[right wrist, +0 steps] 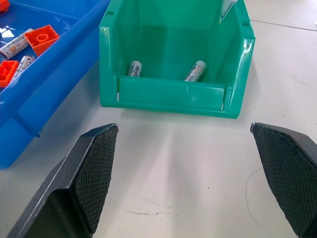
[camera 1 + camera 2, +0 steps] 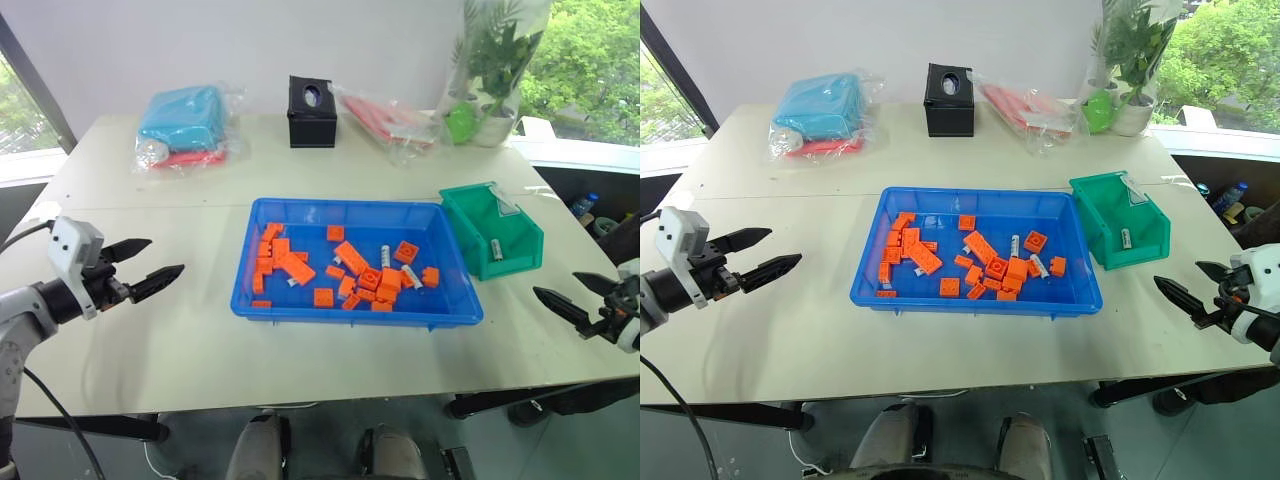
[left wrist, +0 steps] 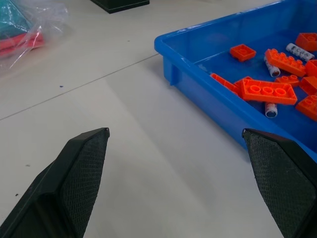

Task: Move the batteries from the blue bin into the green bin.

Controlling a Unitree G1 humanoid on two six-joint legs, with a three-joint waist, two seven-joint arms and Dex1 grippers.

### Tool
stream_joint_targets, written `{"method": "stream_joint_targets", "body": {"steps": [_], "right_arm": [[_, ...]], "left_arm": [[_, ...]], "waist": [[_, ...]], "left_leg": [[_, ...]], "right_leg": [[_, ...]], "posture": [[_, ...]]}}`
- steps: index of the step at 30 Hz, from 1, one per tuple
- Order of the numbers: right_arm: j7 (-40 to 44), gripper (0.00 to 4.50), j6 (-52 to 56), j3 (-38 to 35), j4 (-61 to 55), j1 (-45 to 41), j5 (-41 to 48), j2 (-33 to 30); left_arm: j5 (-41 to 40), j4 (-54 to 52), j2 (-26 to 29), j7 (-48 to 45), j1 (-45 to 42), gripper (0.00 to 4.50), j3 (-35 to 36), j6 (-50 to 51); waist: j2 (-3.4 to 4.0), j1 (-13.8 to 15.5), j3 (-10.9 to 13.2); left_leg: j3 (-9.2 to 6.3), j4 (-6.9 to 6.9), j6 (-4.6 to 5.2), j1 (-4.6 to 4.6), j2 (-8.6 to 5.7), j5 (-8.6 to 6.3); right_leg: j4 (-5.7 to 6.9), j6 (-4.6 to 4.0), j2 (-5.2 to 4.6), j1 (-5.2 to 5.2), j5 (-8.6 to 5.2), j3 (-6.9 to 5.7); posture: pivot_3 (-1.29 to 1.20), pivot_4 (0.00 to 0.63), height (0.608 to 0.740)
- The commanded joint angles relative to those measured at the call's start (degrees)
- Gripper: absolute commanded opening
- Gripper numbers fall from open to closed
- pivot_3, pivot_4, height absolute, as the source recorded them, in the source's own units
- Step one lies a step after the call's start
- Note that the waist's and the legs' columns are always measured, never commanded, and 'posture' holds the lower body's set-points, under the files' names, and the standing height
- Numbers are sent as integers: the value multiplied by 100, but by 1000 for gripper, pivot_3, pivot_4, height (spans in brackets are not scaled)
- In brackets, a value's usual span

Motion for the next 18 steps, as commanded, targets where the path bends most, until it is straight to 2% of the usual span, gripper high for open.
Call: {"method": "stream_joint_targets", "body": {"steps": [1,14,18], "right_arm": [[14,4397,-95,-194,-17,-75,50,-46],[184,4397,67,-105,176,-360,34,-283],[111,4397,82,-45,59,-493,-24,-338]], "left_arm": [[-39,-131,35,-8,-48,4500,123,-67],[-125,-339,-203,227,-23,4500,72,34],[-142,-526,-63,71,43,4500,-44,120]], "waist": [[0,2,0],[-6,4,-2],[-11,4,-3]], "left_leg": [[1,0,0,0,0,0],[11,0,0,14,0,0],[14,0,0,14,0,0]], "right_leg": [[0,0,0,0,0,2],[0,-2,1,-1,2,16],[0,-2,1,-1,2,19]], "posture": [[0,150,630],[0,150,630],[0,150,630]]}}
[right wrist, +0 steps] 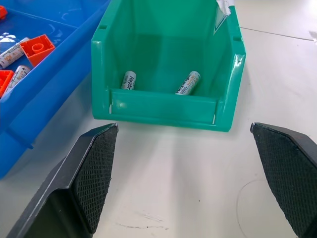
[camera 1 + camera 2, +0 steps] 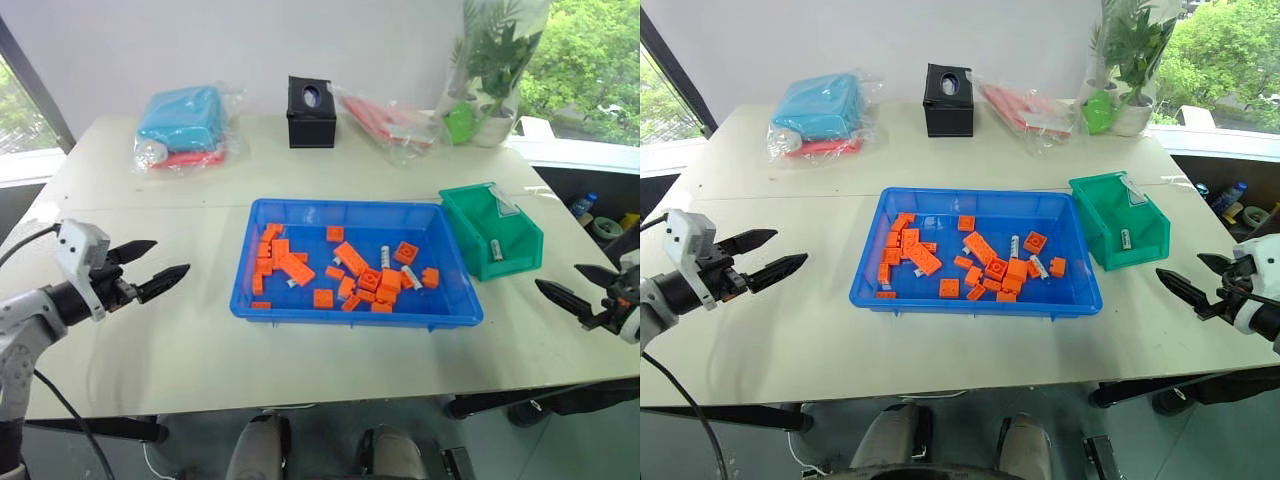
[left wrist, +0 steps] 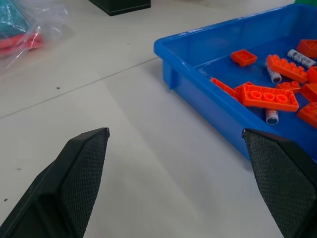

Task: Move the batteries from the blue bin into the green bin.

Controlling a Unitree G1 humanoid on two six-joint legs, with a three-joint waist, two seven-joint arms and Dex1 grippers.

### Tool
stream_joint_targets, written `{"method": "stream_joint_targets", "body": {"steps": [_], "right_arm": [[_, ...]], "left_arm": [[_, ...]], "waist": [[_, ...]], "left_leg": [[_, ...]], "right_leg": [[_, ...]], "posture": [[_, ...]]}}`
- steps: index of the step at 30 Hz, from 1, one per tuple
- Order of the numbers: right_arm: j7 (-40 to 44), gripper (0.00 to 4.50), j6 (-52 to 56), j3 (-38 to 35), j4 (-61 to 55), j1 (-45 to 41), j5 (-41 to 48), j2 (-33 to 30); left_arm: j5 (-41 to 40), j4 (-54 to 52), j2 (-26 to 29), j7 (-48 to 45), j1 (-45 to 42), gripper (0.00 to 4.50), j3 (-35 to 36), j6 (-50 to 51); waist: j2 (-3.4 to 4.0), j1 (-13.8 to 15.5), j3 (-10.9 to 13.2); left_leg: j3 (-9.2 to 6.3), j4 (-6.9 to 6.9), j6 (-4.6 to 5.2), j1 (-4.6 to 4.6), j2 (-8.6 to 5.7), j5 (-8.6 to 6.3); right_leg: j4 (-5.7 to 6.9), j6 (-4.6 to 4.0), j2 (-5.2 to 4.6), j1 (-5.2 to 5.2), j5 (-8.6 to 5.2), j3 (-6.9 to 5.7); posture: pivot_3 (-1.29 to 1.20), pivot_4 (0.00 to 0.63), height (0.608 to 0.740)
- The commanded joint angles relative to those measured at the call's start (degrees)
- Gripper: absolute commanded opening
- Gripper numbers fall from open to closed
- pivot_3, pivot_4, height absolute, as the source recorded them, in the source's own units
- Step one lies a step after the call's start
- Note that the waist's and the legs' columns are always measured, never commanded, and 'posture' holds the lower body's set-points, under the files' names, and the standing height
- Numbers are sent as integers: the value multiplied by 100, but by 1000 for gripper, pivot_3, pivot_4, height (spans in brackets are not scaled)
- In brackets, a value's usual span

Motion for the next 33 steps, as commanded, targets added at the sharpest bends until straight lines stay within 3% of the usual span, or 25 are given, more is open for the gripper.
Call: {"method": "stream_joint_targets", "body": {"steps": [1,9,13,18,24,33], "right_arm": [[-77,4397,37,-61,-318,-259,37,-190],[-300,4397,1285,1233,-1873,-1860,750,-36],[-970,4397,1992,2859,-2192,-3219,443,838],[-1681,4397,2265,4162,-1625,-4152,-274,1973],[-2040,4397,2381,4988,-535,-4857,-766,3288],[-1921,4397,2701,5449,-189,-5102,-1045,3901]], "left_arm": [[-82,-358,184,-133,-55,4500,-34,71],[-588,-1021,600,-627,-288,4500,-198,542],[-760,-1210,764,-766,-517,4500,-258,684],[-713,-1261,882,-914,-561,4500,-347,654],[-742,-1358,880,-893,-538,4500,-382,700],[-742,-1425,879,-891,-459,4500,-355,705]], "waist": [[0,0,1],[11,-51,25],[-11,-70,25],[-26,-23,16],[-37,-33,10],[-36,-21,10]], "left_leg": [[4,0,0,2,0,0],[-17,-12,0,24,1,-1],[-25,-27,0,18,3,-1],[-9,-24,-6,8,0,5],[6,-24,-5,-11,1,24],[0,-24,-62,-3,60,42]], "right_leg": [[0,0,-1,0,0,3],[-2,-10,-2,-16,4,8],[-4,-43,-1,-48,24,5],[15,-57,6,-80,42,3],[17,-48,23,-104,59,5],[26,-89,98,-121,64,29]], "posture": [[0,150,630],[0,150,630],[0,150,630],[0,150,630],[0,150,630],[0,150,630]]}}
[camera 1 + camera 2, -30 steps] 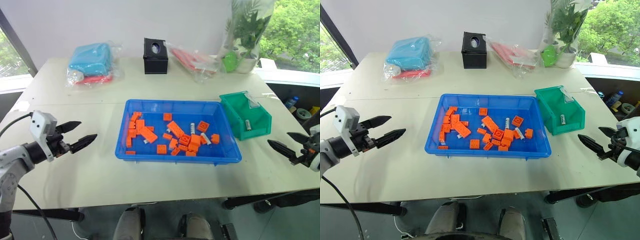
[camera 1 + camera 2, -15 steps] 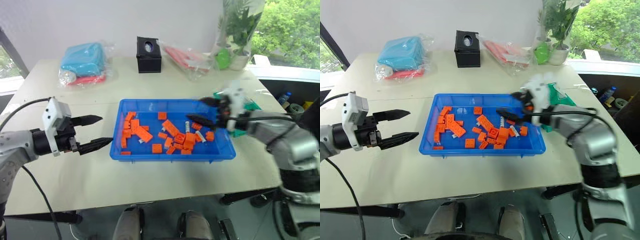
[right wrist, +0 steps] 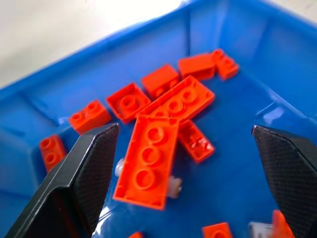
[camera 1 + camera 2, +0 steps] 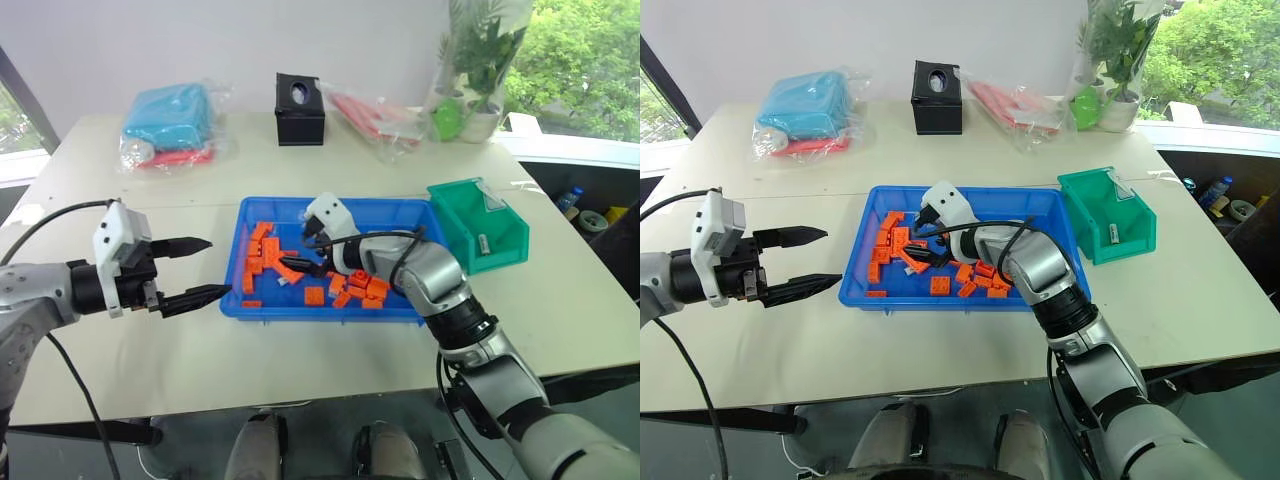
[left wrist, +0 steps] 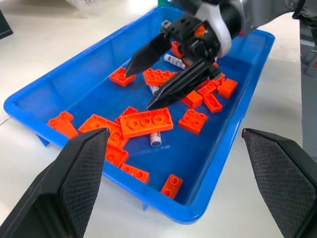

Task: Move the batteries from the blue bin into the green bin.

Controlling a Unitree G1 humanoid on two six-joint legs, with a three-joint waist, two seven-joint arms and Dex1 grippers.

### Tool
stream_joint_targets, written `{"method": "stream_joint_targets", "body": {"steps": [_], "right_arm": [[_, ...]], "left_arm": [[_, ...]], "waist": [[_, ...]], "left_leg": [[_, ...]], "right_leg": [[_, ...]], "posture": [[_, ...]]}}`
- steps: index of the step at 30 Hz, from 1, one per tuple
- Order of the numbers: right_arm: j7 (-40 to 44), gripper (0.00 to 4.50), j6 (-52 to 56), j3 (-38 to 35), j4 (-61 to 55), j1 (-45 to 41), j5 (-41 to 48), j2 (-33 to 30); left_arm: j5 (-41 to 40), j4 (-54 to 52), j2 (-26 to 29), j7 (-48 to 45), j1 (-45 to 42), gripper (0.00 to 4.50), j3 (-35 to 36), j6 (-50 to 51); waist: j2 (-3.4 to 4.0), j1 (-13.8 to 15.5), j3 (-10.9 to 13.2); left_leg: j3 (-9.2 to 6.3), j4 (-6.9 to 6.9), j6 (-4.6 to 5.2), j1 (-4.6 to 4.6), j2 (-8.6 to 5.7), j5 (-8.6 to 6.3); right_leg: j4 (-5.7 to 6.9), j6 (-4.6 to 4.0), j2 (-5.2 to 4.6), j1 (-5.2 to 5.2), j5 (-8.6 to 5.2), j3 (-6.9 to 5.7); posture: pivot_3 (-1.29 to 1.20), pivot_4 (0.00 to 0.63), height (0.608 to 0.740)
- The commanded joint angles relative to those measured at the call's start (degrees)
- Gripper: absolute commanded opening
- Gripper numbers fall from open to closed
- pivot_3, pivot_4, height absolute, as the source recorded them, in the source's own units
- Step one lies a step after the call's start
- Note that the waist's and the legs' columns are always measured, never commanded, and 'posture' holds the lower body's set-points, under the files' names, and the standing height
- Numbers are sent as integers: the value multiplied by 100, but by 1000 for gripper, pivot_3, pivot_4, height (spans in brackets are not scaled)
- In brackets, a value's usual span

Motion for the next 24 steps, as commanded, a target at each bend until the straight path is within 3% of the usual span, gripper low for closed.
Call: {"method": "stream_joint_targets", "body": {"steps": [1,19,22,24], "right_arm": [[92,4397,51,104,-19,-200,-101,137],[462,4397,-481,515,731,-120,-741,360],[454,3527,-614,487,896,-86,-835,406],[472,2479,-641,451,906,-67,-855,414]], "left_arm": [[-49,-173,56,-2,26,4500,111,-41],[-18,-229,-158,188,-48,4500,36,-172],[-23,-216,-169,224,-115,4500,12,-165],[-33,-217,-172,240,-137,4500,5,-158]], "waist": [[0,-15,0],[-1,-22,-1],[-1,-25,-1],[-1,-28,-1]], "left_leg": [[6,0,-1,4,5,1],[43,-2,-11,5,38,5],[51,-2,-12,5,38,5],[56,-2,-12,5,39,5]], "right_leg": [[0,-6,6,-1,4,0],[0,-37,22,-25,31,1],[1,-36,23,-25,31,1],[1,-36,23,-26,32,1]], "posture": [[0,150,630],[0,150,630],[0,150,630],[0,150,630]]}}
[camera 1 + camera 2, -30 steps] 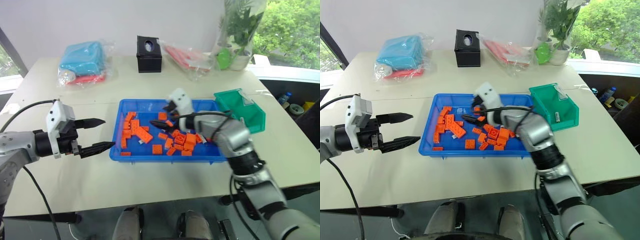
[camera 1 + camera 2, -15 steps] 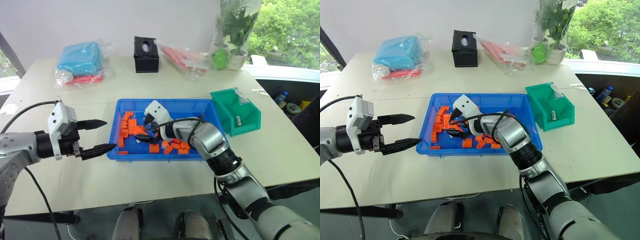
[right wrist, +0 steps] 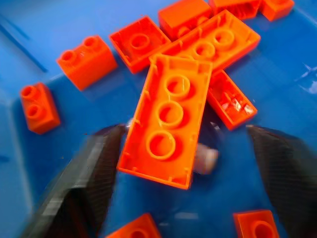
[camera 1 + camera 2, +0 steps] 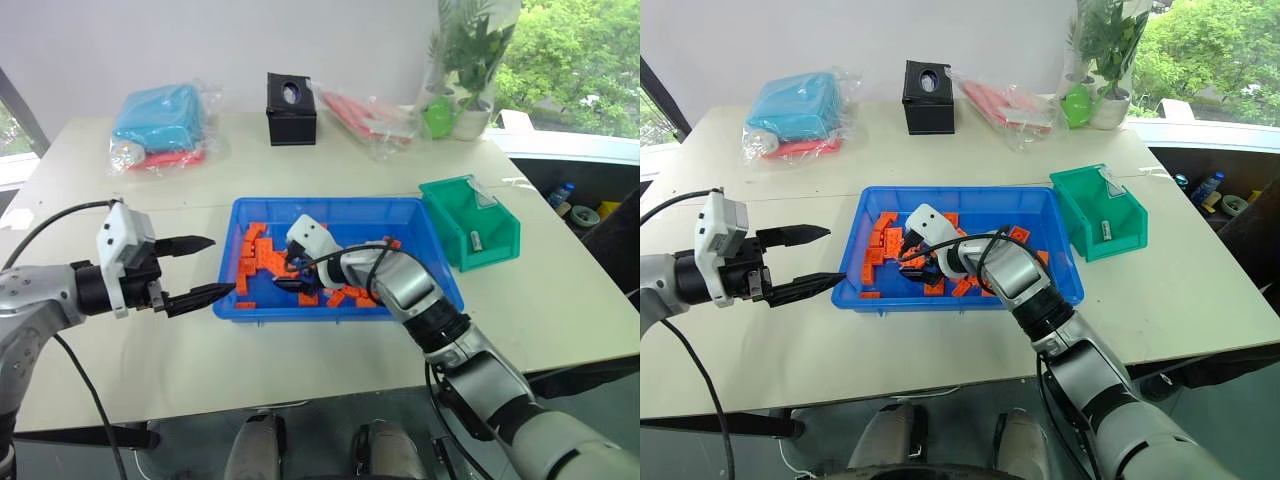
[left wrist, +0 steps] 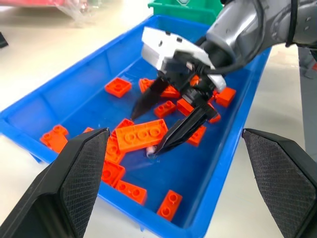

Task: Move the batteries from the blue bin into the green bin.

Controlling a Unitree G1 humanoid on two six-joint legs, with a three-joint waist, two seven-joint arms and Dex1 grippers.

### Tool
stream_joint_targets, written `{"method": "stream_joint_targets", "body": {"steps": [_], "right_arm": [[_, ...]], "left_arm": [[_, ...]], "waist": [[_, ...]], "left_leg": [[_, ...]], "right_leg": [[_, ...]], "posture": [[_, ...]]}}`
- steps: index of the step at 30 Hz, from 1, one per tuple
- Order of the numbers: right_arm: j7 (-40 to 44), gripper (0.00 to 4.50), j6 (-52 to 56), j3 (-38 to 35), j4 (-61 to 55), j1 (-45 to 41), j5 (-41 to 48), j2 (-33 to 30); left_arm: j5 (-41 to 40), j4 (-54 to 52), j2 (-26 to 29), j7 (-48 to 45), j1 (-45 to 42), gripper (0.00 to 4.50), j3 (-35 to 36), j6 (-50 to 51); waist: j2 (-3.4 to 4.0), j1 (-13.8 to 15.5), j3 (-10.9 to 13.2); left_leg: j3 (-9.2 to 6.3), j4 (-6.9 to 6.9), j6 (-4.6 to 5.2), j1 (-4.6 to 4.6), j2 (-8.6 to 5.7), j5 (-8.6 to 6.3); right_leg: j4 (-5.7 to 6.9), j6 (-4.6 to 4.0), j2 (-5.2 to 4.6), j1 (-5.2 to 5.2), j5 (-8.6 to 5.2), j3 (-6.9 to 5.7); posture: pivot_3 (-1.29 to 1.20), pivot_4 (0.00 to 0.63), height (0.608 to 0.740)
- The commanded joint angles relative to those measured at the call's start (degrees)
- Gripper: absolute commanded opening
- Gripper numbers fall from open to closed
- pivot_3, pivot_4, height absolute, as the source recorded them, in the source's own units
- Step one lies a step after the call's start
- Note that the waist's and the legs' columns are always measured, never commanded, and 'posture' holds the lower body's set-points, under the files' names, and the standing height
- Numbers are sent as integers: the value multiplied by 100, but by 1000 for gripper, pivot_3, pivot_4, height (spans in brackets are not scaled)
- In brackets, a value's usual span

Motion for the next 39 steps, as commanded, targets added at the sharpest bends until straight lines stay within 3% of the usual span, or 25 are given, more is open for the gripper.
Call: {"method": "stream_joint_targets", "body": {"steps": [1,2,3,18,26,30,39], "right_arm": [[39,1997,-141,-145,-78,-20,-49,67],[59,1468,-136,-177,-103,-22,-34,70],[71,1213,-121,-218,-117,-27,-12,78],[290,1236,-950,-633,680,-817,-125,283],[551,1236,-2005,-533,1973,-1301,-501,619],[785,3187,-1822,-578,1410,-1077,-589,135],[1292,3187,-498,-533,-611,-141,-331,-783]], "left_arm": [[-50,-93,-16,20,-98,4500,15,-89],[-43,-84,-20,20,-101,4500,10,-98],[-34,-72,-24,21,-108,4500,1,-106],[21,49,-55,67,-377,4500,-192,-117],[81,123,-169,132,-587,4500,-400,-140],[81,146,-192,140,-652,4500,-470,-163],[60,155,-210,107,-699,4500,-540,-174]], "waist": [[0,-2,0],[0,-3,0],[0,-2,0],[-2,-9,-1],[-33,-28,-20],[-38,-10,-24],[-43,-4,-27]], "left_leg": [[1,0,0,0,0,0],[1,0,0,0,1,0],[1,0,-1,0,1,0],[15,0,-1,-6,2,3],[57,7,11,-20,7,13],[56,32,11,-50,10,13],[54,65,4,-69,11,7]], "right_leg": [[0,0,0,-1,1,0],[0,1,0,-1,1,0],[0,2,0,-1,2,0],[8,3,0,-13,5,1],[81,5,-23,-73,6,7],[86,4,-23,-94,6,7],[83,2,-24,-94,5,7]], "posture": [[0,150,630],[0,150,630],[0,150,630],[0,150,630],[0,150,630],[0,150,630],[0,150,630]]}}
